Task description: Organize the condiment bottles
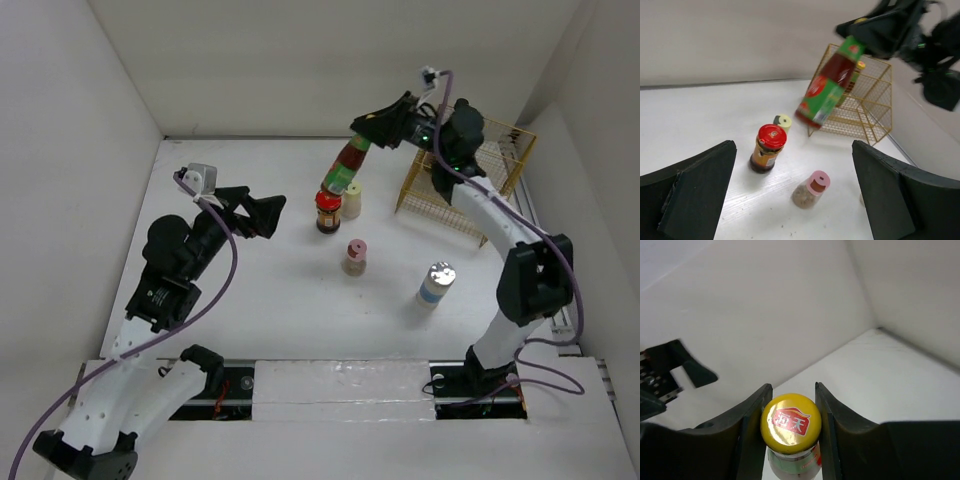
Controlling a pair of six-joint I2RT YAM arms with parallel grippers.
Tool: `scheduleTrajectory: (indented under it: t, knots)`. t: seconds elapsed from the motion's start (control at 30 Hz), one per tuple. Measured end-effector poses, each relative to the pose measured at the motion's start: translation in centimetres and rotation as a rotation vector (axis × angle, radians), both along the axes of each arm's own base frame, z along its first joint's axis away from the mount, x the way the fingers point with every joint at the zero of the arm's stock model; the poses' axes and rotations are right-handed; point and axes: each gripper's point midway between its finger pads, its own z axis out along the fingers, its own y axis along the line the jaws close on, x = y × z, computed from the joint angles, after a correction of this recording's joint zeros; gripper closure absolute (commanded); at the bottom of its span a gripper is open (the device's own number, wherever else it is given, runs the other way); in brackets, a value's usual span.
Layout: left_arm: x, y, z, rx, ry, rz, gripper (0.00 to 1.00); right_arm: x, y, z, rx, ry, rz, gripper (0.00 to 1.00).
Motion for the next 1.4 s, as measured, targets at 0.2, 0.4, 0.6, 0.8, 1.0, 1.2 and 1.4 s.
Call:
scheduleTrajectory:
  t: [0.2,0.4,0.6,0.8,1.0,1.2,1.4]
  knots:
    - [1.6,0.9,-1.8,0.001,0.078,0.093,0.03,3.9,-13.0,4.1,-0.094,-0.066,-0.524,0.96]
    - [2.2,0.9,-3.4,0.016,0.137,0.107,0.03,4.3,-24.3,7.3,-0.18,-0.105,-0.925,0.96]
    - [2.3,1.1,-3.4,0.011,0.139,0.122,0.03,5.9,-32.8,4.7,-0.281,0.014,-1.175,0.96]
    - [2.4,1.3,-3.4,0.012,0.141,0.133,0.03,8.8,-38.7,2.0,-0.382,0.12,-1.313,0.96]
    - [2.7,1.2,-3.9,0.019,0.154,0.136,0.03,10.8,-41.6,0.6,-0.445,0.16,-1.373,0.96]
    - [2.7,1.2,-4.0,0.023,0.158,0.137,0.03,12.5,-42.9,0.7,-0.472,0.151,-1.415,0.96]
    - [2.7,1.2,-4.0,0.023,0.158,0.137,0.03,13.2,-43.9,-0.6,-0.508,0.169,-1.454,0.96]
